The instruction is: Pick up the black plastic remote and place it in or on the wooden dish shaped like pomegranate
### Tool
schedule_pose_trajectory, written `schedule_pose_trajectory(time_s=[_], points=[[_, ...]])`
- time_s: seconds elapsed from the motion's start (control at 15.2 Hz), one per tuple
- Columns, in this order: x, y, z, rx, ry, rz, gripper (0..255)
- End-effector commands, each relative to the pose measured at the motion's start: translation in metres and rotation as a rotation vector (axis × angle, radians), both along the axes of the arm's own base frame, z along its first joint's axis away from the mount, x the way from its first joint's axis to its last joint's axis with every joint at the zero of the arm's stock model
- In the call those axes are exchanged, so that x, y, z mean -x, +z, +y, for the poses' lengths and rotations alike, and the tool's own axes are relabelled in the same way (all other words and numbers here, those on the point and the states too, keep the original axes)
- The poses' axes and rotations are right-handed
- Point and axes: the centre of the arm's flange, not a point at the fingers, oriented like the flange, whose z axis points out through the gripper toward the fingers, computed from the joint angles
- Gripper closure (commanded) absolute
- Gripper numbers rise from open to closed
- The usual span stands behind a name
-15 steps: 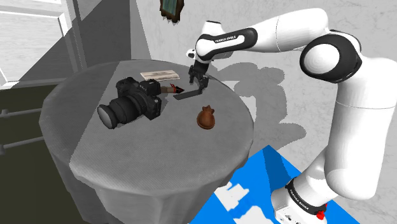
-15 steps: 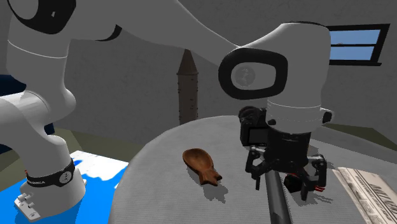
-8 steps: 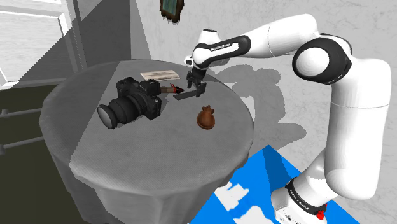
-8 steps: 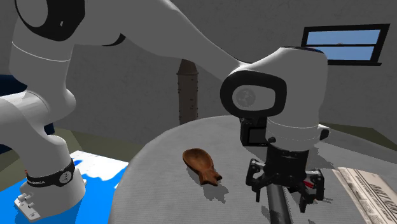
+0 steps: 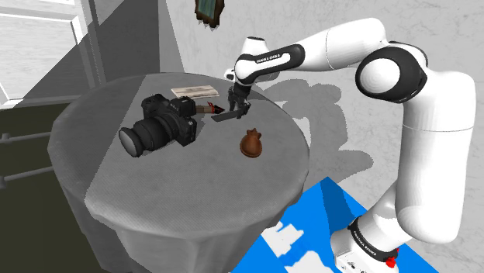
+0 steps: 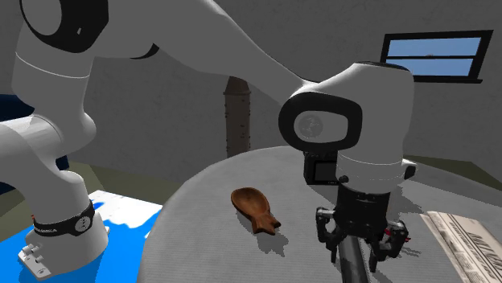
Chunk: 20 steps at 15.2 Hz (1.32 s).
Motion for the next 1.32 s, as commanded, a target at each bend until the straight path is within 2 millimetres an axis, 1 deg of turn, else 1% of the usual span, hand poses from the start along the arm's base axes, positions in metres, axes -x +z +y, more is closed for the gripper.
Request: schedule_pose_trajectory(time_s=[0.0, 0.53, 1.25], points=[[0.000, 0.000, 0.000, 0.000, 0.000, 0.000, 255], [0.000, 0.000, 0.000, 0.000, 0.000, 0.000, 255], [0.000, 0.058, 0.000, 0.000, 0.000, 0.000, 255]])
